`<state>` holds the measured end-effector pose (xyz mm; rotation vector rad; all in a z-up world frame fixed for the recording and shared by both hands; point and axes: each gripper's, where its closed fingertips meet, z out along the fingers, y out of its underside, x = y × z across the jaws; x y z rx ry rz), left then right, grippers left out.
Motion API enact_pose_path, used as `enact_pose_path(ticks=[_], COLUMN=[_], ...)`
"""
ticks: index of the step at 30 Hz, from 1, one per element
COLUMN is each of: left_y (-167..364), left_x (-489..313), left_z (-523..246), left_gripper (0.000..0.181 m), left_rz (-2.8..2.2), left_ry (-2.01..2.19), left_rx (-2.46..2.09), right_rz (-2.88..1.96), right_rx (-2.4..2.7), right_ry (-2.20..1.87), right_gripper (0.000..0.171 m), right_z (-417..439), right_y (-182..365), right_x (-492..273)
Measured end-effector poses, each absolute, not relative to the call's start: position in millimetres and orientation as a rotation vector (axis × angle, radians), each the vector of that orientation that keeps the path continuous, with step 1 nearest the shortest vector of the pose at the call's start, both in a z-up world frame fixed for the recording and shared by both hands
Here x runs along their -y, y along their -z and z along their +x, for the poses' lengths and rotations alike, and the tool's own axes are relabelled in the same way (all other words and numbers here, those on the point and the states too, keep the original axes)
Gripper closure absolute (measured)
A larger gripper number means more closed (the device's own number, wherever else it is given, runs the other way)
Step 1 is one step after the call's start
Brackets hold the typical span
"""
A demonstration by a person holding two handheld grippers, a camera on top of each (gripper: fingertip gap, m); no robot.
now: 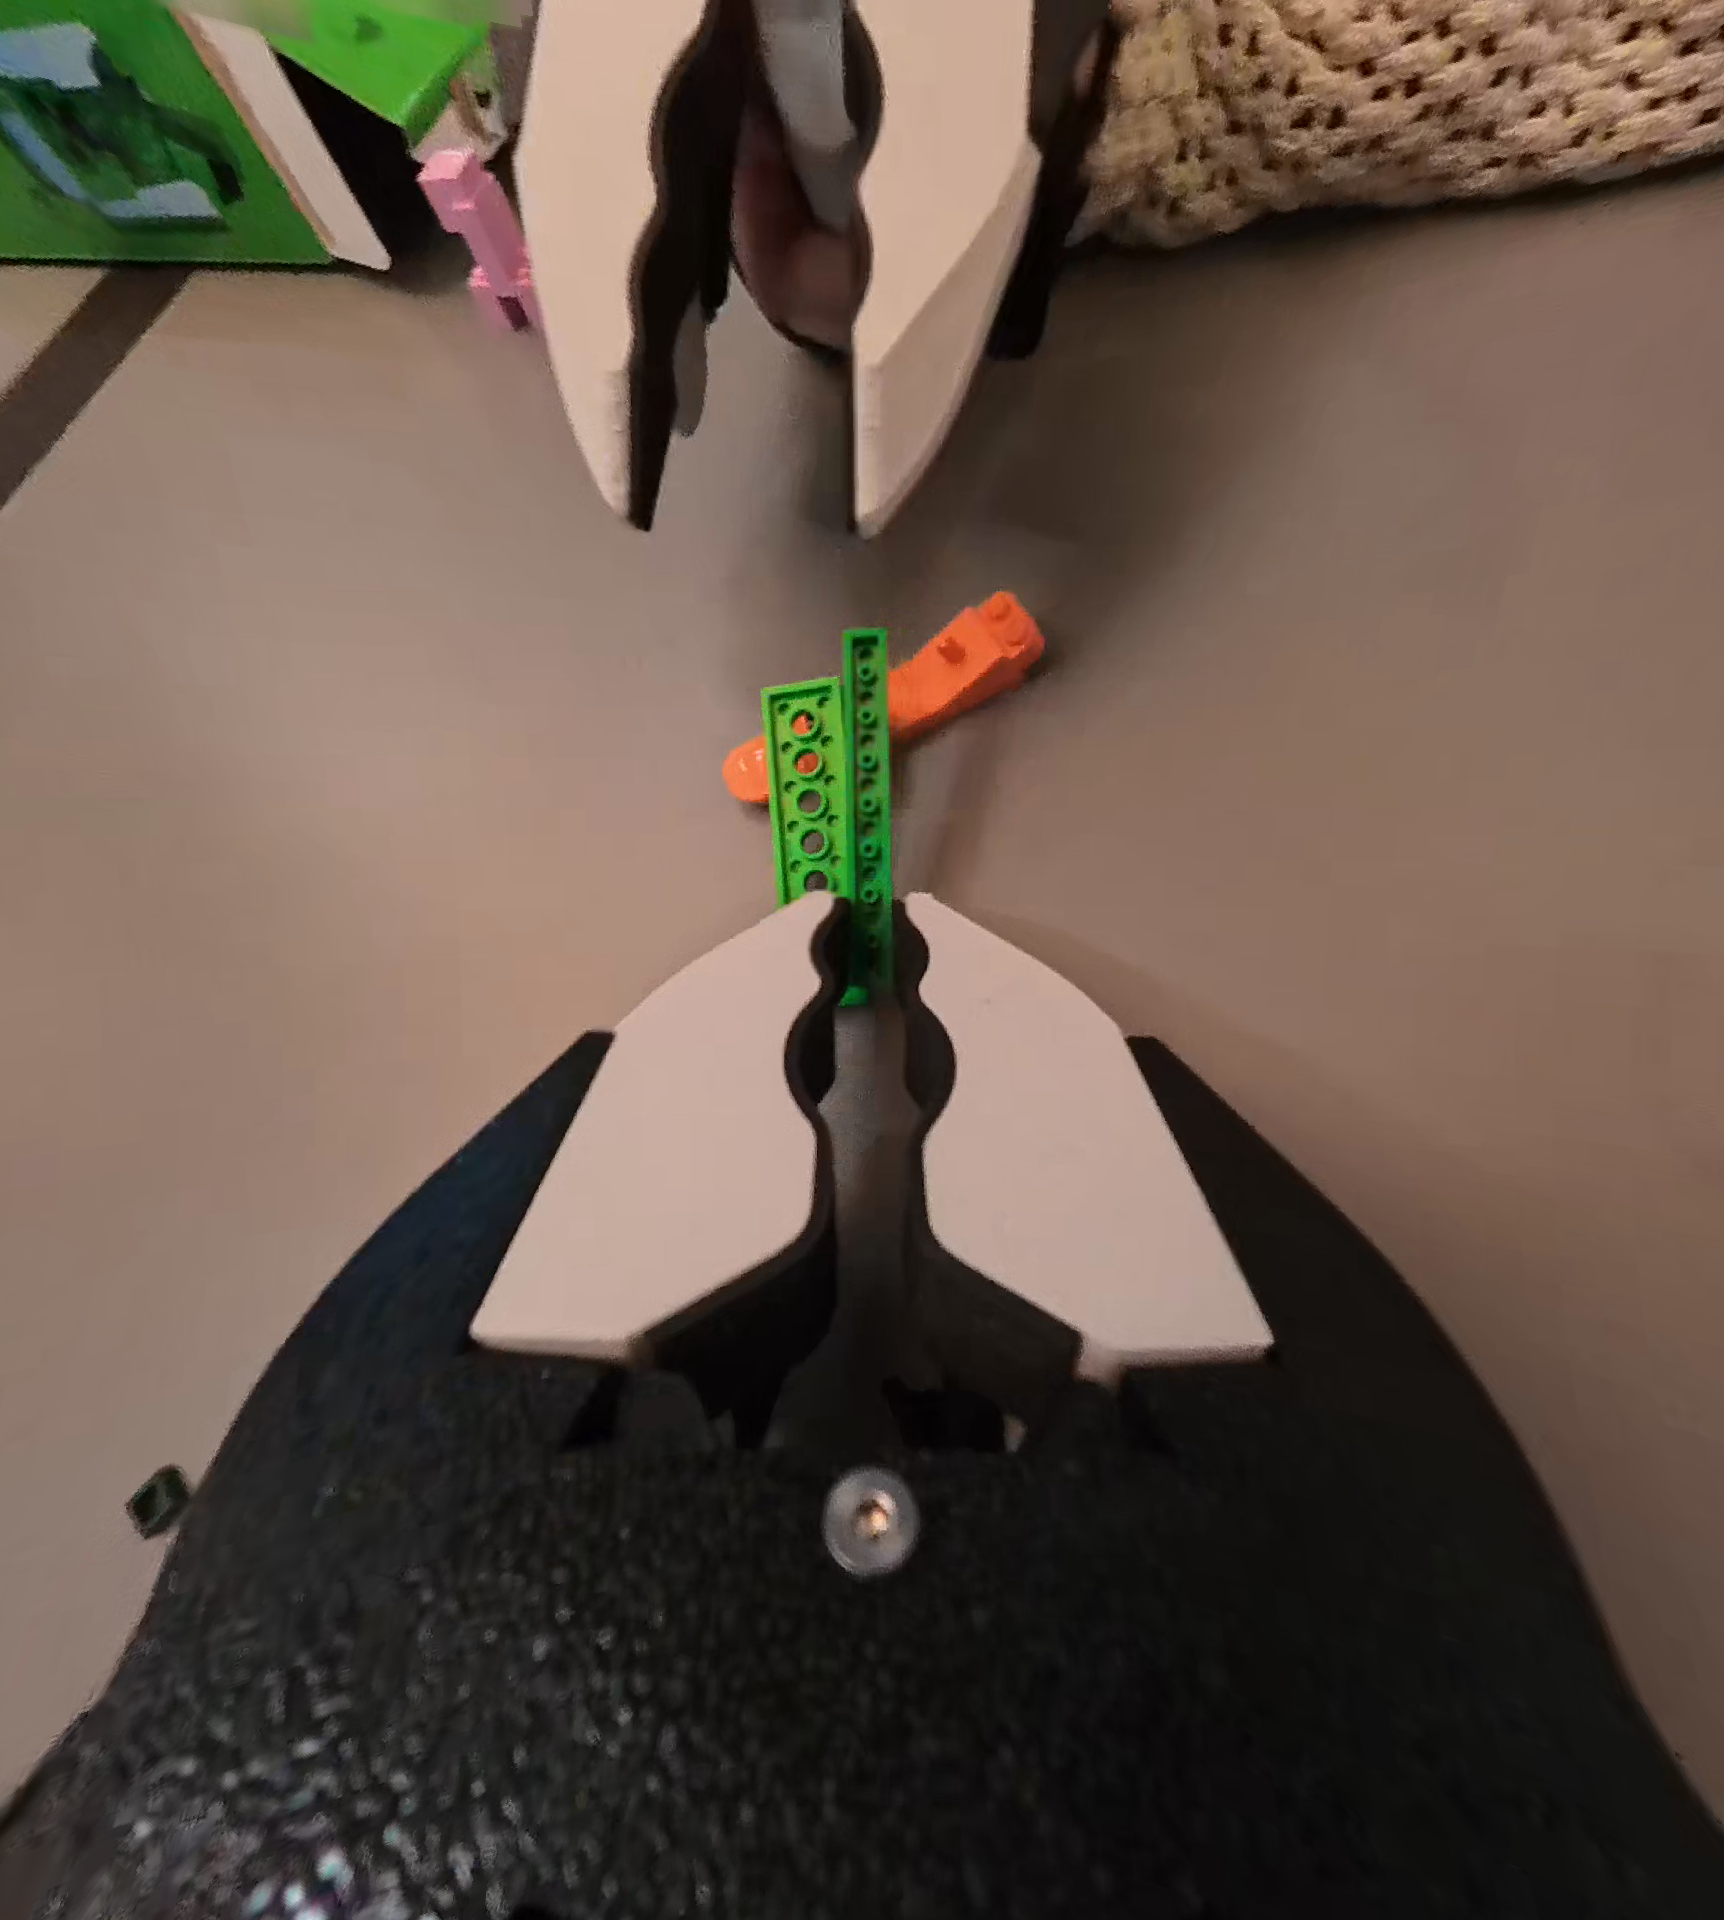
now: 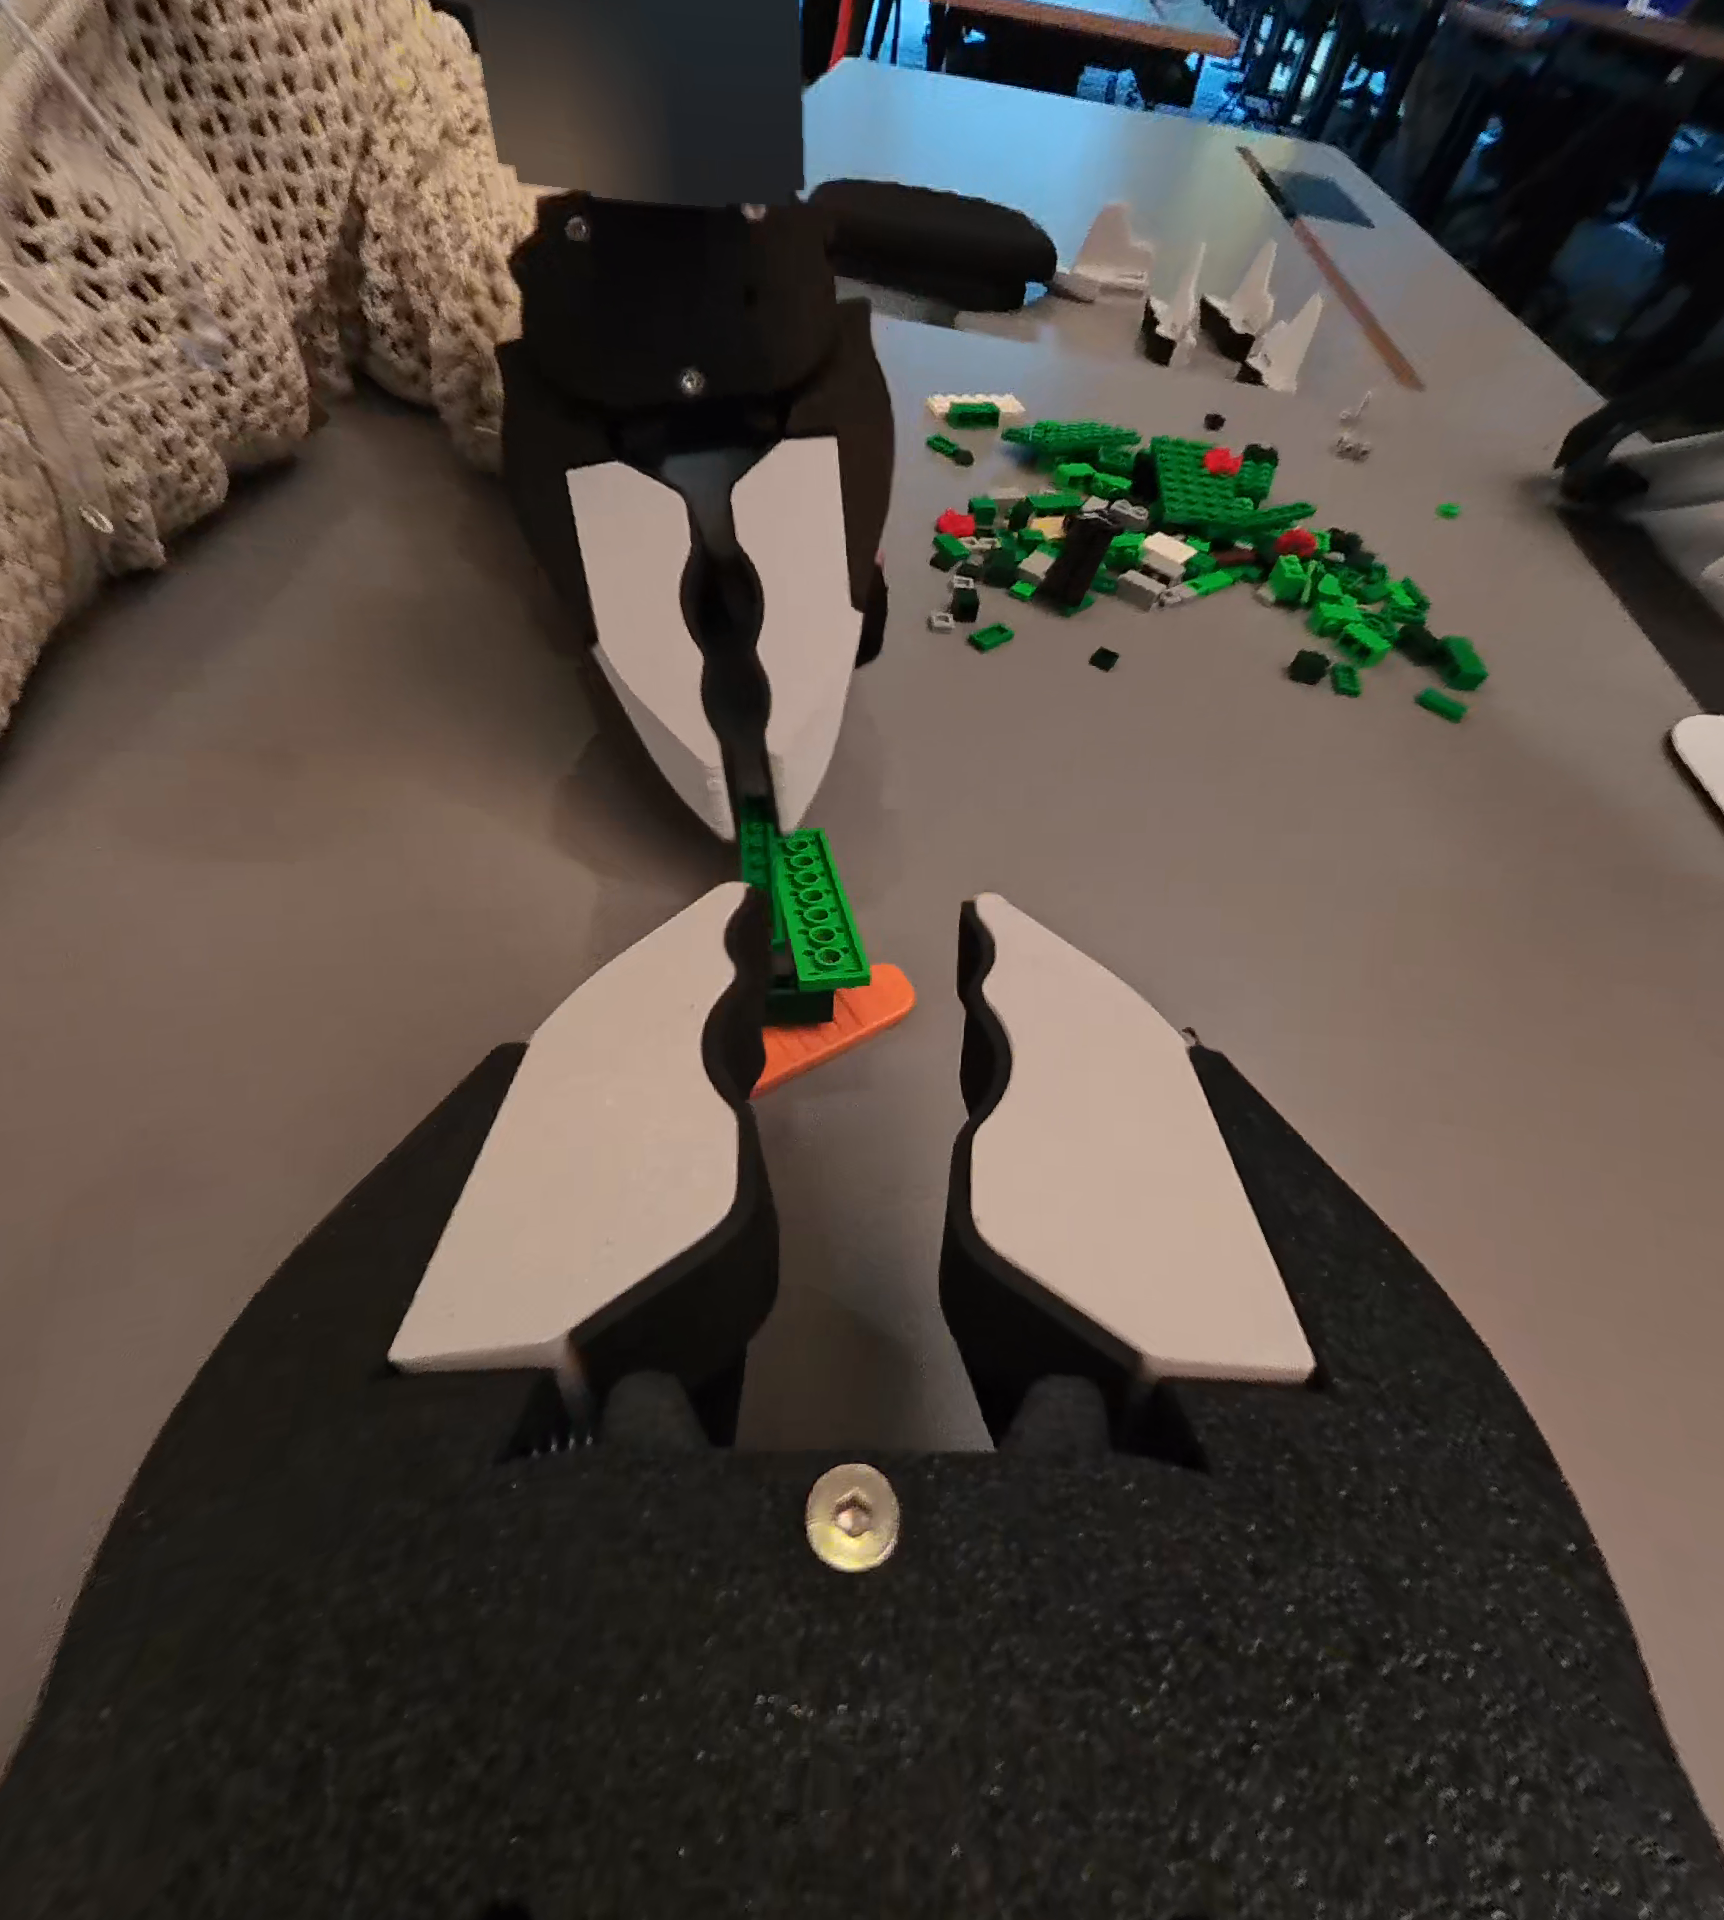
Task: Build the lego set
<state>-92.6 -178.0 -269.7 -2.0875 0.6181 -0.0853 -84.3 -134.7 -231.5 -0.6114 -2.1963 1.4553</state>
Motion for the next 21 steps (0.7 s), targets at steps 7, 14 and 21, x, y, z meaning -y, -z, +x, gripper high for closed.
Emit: enact_pose_path(ticks=[7, 14, 21], left_y=[275.8, 278.1, 277.4], left_x=[179.8, 180.4, 179.0], left_z=[-94.7, -93.2, -92.9], left_gripper=[0.175, 0.175, 0.175], left_rz=[-2.151, -2.174, -2.183], left_ry=[0.037, 0.052, 0.113], left_rx=[-0.546, -0.533, -0.507], right_rz=[-0.432, -0.37, -0.522], right_rx=[2.301, 2.335, 2.413], right_ry=[-1.347, -1.335, -1.414], right_gripper=[0.131, 0.151, 0.171], right_z=[-76.7, -72.8, -79.6], right_y=[244.5, 247.6, 249.2], right_x=[144.9, 147.9, 145.1])
